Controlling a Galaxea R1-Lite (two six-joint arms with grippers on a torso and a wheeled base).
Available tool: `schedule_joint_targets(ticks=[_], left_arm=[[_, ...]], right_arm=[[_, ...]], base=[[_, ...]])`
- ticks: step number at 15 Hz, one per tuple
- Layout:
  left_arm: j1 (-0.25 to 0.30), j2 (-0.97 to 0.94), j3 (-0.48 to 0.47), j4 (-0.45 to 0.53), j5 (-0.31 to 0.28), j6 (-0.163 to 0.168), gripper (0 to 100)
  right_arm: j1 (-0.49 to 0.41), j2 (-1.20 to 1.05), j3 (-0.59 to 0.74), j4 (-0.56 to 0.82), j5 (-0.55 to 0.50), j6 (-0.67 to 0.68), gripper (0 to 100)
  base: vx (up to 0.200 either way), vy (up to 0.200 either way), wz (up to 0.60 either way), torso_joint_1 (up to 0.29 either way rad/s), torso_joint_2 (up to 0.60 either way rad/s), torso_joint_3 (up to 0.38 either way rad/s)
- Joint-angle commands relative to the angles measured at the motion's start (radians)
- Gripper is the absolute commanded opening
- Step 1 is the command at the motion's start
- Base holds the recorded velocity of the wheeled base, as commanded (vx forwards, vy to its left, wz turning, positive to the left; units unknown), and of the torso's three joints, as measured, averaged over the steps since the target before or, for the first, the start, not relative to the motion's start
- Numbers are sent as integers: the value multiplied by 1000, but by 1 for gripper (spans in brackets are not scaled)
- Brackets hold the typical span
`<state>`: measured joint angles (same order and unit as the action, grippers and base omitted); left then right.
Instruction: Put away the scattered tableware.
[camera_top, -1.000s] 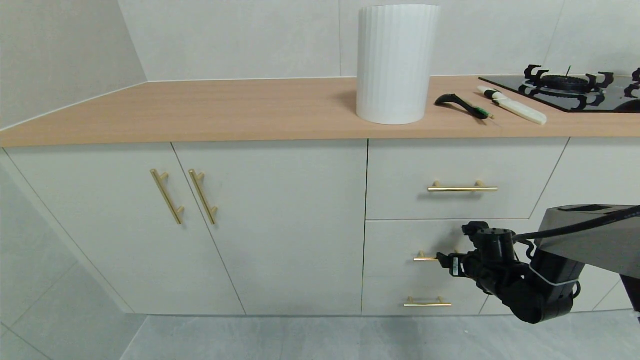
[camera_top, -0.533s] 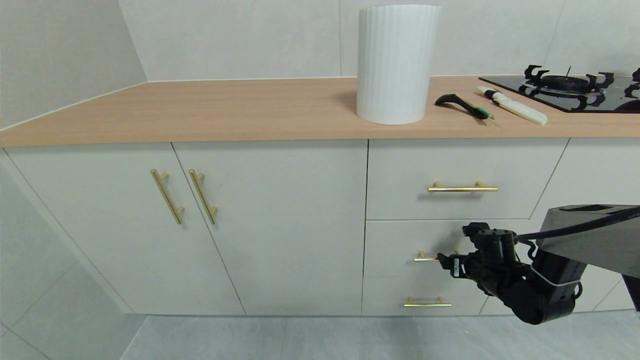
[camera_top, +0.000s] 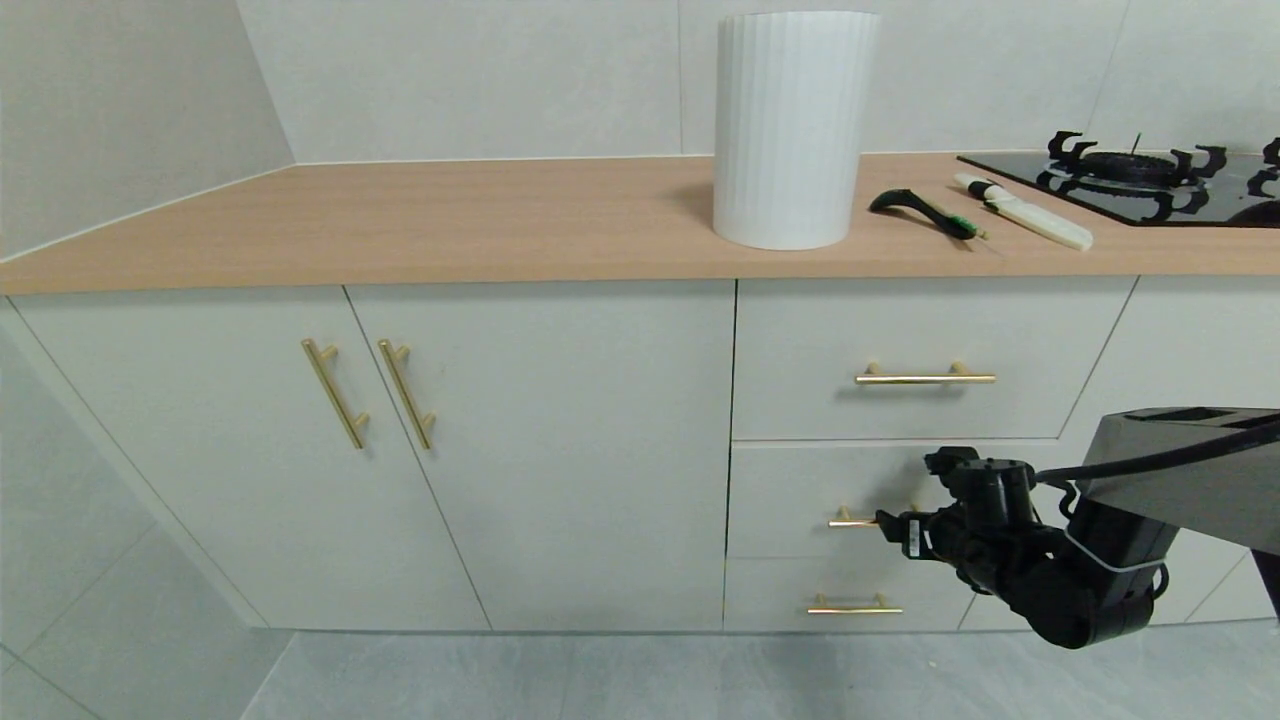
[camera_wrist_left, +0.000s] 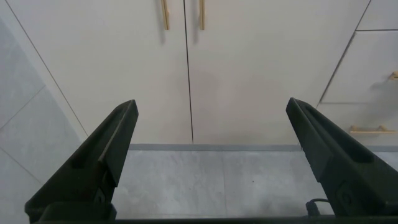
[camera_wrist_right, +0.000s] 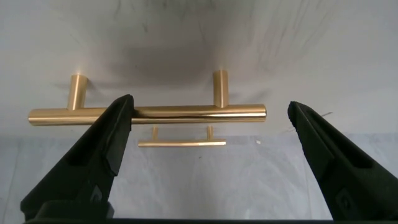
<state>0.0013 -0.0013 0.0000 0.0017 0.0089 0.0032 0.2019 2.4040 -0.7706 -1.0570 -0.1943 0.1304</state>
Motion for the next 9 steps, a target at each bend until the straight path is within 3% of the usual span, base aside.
schedule_joint_targets(ticks=[1, 9], left_arm=[[0, 1, 0, 0, 0, 0, 100], [0, 1, 0, 0, 0, 0, 100]], right_arm=[[1, 1, -1, 0, -1, 0, 100], [1, -82, 22, 81, 4, 0, 100]], base=[[0, 0, 0, 0, 0, 0], [0, 0, 0, 0, 0, 0]])
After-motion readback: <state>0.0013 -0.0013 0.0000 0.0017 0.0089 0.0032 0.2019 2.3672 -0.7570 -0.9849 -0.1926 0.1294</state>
